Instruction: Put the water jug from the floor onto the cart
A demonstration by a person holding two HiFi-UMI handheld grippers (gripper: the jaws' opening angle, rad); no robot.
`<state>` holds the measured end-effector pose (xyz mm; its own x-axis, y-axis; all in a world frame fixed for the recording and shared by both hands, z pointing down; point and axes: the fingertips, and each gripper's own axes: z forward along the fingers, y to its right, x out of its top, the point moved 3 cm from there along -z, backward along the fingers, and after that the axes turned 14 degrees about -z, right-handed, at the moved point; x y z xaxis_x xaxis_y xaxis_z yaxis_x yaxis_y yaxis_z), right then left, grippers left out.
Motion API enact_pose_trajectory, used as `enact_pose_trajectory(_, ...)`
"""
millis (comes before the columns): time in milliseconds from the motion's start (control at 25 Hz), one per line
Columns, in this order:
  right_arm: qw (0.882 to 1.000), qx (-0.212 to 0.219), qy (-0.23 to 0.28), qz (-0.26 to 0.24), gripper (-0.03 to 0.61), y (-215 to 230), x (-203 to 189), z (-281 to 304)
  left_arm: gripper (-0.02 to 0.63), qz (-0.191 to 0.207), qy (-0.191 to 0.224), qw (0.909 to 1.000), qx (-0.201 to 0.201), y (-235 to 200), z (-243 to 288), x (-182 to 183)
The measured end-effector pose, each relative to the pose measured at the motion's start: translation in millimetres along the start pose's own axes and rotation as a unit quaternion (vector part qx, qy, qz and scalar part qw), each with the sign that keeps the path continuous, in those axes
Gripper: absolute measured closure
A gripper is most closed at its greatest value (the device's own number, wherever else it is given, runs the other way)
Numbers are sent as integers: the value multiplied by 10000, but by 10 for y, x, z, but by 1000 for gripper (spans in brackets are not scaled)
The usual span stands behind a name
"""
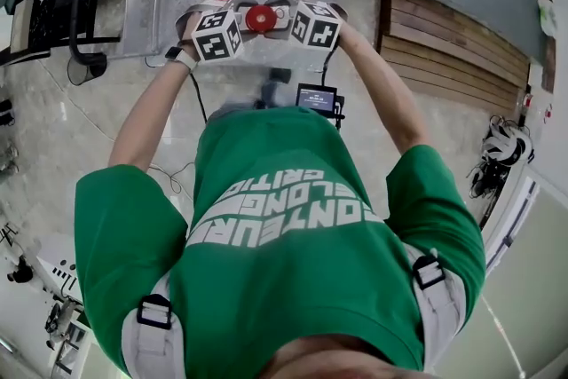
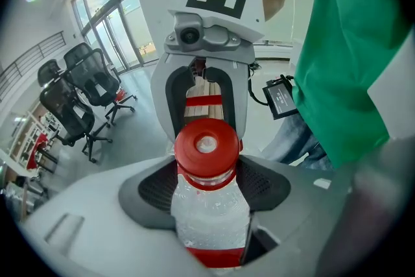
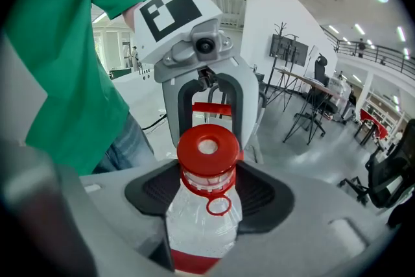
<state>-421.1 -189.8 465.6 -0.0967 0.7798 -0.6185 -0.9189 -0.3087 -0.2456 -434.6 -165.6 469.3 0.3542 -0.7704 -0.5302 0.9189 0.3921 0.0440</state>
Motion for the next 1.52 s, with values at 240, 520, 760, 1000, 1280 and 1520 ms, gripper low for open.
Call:
enact_pose_trajectory(240,9999,31,63,-87,324,122,-56,-49,311,-84,-107,9999,94,-125,9,62)
enact_pose_trajectory(520,10000,-30,80,-40,324,292,-112,60,311,-36,-116,9999,81,-314,62,-18)
enact_pose_trajectory(760,10000,49,4,13,324,421,-72,318,311,-103,-83,9999,-1,-462,81,-268)
enact_pose_trajectory(1000,9997,187,-47,155,324,491,-58,621,311,-135,-110,9997,-142,-553,144,-555)
enact_pose_trajectory(1280,9987,328,-154,351,324,526,-183,1049,310,-100,-209,9992,-335,-663,372,-912)
enact_pose_trajectory(1520,9974,426,-275,510,324,563,-331,1344,310,-65,-295,9984,-469,-759,592,-1138)
